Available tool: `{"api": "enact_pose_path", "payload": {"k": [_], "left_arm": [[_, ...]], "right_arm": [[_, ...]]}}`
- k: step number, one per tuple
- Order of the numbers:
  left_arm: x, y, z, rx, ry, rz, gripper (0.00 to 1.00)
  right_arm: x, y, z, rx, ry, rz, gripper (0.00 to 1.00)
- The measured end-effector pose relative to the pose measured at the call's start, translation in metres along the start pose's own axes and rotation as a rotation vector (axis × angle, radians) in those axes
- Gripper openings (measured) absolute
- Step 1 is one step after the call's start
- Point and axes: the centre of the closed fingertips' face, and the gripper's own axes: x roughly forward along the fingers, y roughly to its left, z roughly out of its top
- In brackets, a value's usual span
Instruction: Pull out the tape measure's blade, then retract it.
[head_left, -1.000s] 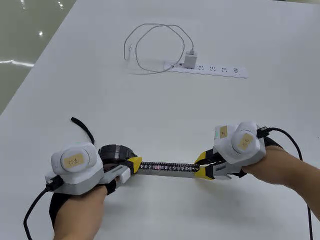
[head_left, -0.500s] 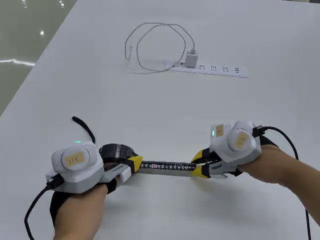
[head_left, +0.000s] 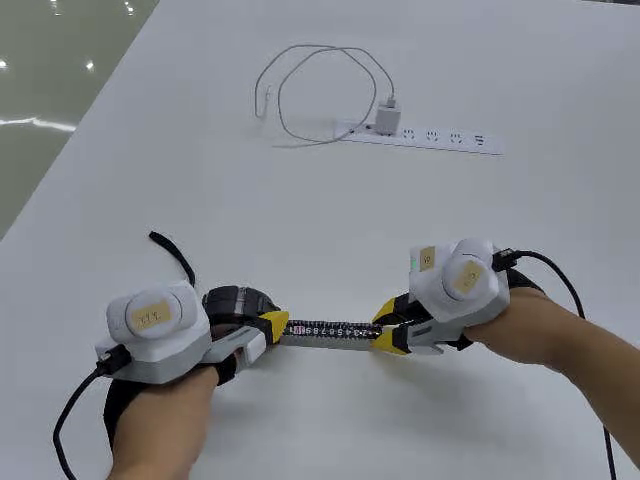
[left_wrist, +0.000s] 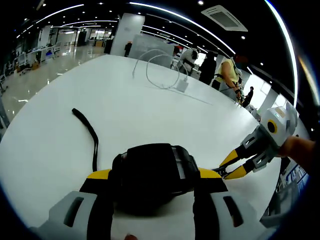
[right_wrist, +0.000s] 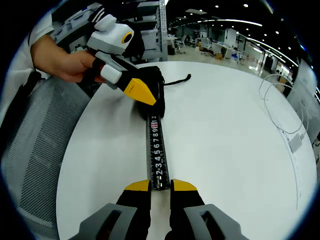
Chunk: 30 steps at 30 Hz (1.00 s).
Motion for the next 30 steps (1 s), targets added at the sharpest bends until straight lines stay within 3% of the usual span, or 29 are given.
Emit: {"api": "enact_pose_path", "payload": {"k": [30], "left_arm": [[0.001, 0.0, 0.0, -0.004, 0.0, -0.005, 0.6]], "right_arm": [[0.023, 0.002, 0.028, -0.007, -0.037, 0.017, 0.1]]}}
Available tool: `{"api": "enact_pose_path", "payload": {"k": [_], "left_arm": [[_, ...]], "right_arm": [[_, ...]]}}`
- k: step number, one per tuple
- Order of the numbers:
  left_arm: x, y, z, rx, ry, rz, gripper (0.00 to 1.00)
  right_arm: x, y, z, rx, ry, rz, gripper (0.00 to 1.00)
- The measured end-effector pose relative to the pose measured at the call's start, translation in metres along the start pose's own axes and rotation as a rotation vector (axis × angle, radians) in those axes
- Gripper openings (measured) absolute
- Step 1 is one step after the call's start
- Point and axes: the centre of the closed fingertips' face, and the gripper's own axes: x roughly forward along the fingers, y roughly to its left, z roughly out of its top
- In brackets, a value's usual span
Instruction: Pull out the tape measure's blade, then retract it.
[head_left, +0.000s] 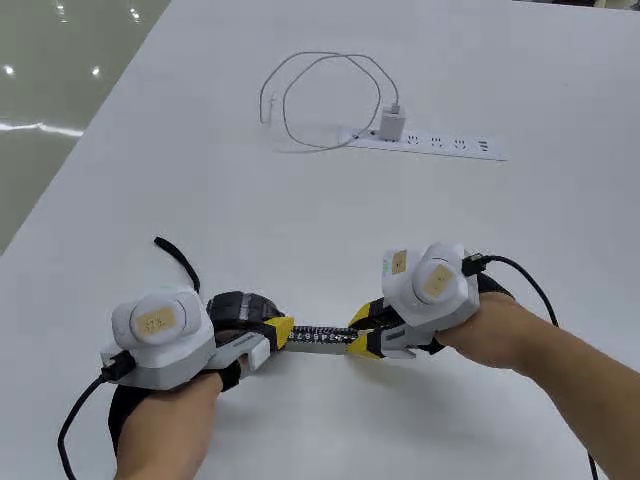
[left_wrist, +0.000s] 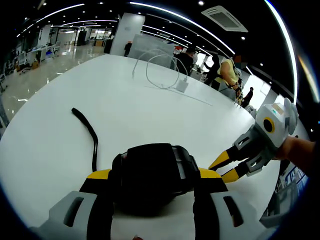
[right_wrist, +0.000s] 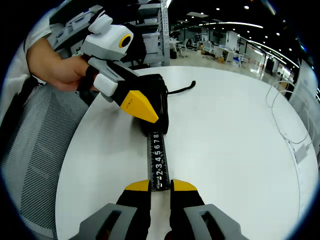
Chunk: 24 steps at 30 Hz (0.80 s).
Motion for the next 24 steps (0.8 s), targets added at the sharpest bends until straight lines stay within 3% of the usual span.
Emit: {"api": "enact_pose_path", "payload": {"k": [24], "left_arm": [[0.001, 0.0, 0.0, -0.001, 0.002, -0.002, 0.6]], "right_arm": [[0.017, 0.002, 0.021, 0.0, -0.035, 0.015, 0.1]]}}
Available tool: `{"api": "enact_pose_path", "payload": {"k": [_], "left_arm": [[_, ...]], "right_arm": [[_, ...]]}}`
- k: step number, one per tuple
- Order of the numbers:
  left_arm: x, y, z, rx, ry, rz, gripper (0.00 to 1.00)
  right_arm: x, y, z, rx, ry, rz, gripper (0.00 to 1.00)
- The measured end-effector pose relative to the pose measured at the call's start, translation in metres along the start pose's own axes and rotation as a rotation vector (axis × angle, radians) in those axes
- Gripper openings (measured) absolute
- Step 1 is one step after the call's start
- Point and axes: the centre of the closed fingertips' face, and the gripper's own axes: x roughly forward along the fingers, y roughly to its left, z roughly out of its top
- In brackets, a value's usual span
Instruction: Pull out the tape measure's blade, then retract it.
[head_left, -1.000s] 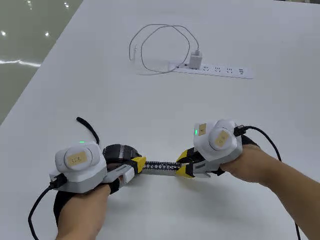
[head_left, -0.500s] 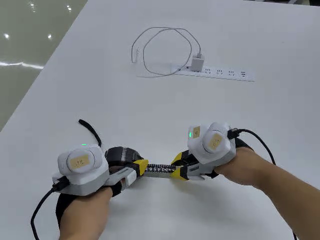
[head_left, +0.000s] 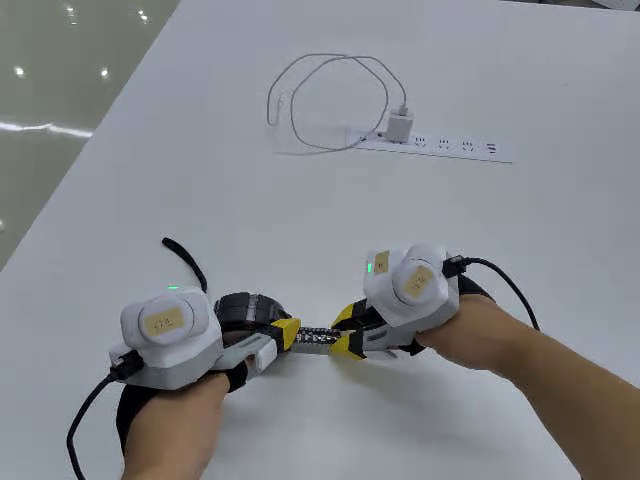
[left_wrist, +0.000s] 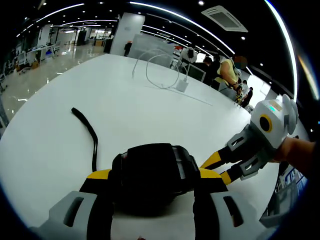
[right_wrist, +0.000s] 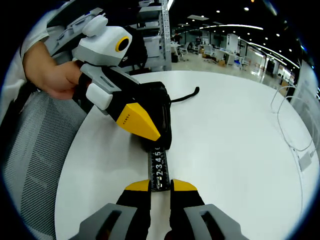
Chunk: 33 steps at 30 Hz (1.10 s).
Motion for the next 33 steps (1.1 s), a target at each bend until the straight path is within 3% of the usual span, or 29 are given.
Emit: {"api": "enact_pose_path", "payload": {"k": [33], "left_arm": [[0.0, 0.0, 0.001, -0.004, -0.008, -0.006, 0.61]], "right_arm": [[0.027, 0.002, 0.03, 0.002, -0.061, 0.014, 0.1]]}}
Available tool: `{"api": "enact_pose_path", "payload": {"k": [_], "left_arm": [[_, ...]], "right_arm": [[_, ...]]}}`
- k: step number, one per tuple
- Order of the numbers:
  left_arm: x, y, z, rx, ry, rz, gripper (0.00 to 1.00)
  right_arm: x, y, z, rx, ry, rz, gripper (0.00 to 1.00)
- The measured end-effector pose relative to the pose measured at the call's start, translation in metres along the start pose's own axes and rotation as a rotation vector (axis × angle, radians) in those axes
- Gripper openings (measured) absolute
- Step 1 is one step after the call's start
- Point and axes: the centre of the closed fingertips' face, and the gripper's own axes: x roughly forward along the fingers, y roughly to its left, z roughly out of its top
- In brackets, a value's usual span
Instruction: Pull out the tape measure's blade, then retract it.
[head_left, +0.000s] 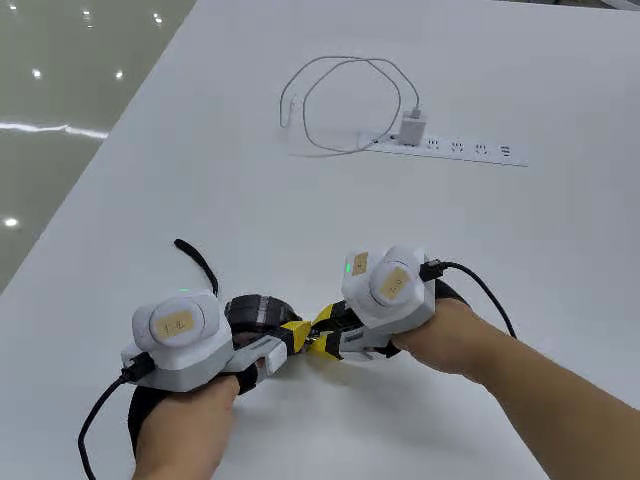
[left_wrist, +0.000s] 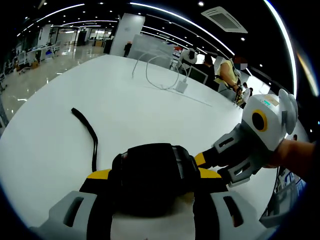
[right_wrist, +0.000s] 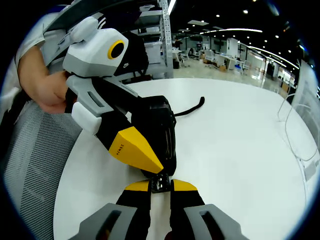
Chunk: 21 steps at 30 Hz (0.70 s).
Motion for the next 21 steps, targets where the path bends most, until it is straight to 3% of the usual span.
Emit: {"api": "enact_pose_path", "payload": {"k": [21], "left_arm": [[-0.0005, -0.0015, 0.0005, 0.005, 0.005, -0.017, 0.61]], "right_arm": [[0.0026, 0.0019, 0.002, 0.005, -0.007, -0.005, 0.11]]}}
